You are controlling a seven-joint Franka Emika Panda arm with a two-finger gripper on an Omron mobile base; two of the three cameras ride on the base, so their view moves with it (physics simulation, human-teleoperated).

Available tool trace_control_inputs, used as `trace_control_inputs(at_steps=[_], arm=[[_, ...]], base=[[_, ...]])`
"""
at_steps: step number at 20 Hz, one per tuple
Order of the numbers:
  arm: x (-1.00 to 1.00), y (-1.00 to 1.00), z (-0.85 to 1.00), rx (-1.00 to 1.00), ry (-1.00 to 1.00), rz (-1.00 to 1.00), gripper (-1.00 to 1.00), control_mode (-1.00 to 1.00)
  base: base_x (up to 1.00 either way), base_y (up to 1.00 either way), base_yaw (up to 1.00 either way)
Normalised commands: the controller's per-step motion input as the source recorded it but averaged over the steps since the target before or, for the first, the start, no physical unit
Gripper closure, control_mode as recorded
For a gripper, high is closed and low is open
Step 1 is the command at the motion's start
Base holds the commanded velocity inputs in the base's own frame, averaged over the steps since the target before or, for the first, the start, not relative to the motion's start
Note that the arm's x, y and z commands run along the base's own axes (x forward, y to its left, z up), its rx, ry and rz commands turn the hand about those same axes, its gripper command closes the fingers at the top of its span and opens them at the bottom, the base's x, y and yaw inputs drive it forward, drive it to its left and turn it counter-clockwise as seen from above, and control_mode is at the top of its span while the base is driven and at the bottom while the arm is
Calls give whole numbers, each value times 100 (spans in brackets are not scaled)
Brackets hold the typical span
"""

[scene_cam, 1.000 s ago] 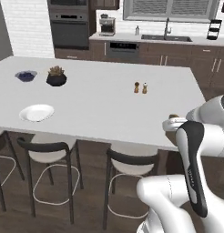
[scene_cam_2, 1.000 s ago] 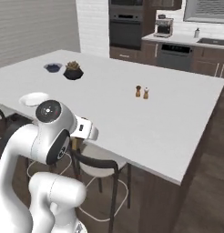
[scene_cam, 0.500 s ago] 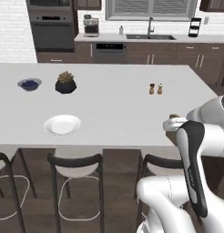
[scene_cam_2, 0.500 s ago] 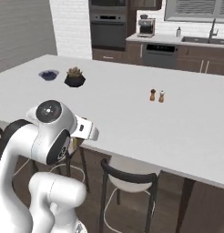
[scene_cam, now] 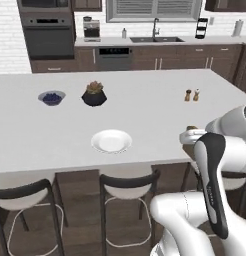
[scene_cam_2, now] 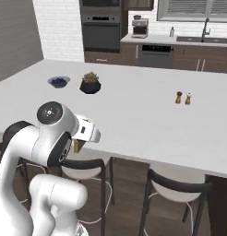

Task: Start the toaster. Once the lever pops up, take the bread to the plate on the dining counter.

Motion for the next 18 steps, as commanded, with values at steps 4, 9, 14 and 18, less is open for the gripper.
trace_control_inputs(at_steps=[4, 9, 14, 18], arm=[[0, 0, 0, 0, 0, 0, 100, 100], [0, 0, 0, 0, 0, 0, 100, 100], [0, 0, 0, 0, 0, 0, 100, 100], [0, 0, 0, 0, 0, 0, 100, 100]], base=[[17, 100, -16], [34, 94, -3], [61, 20, -1], [61, 8, 0]])
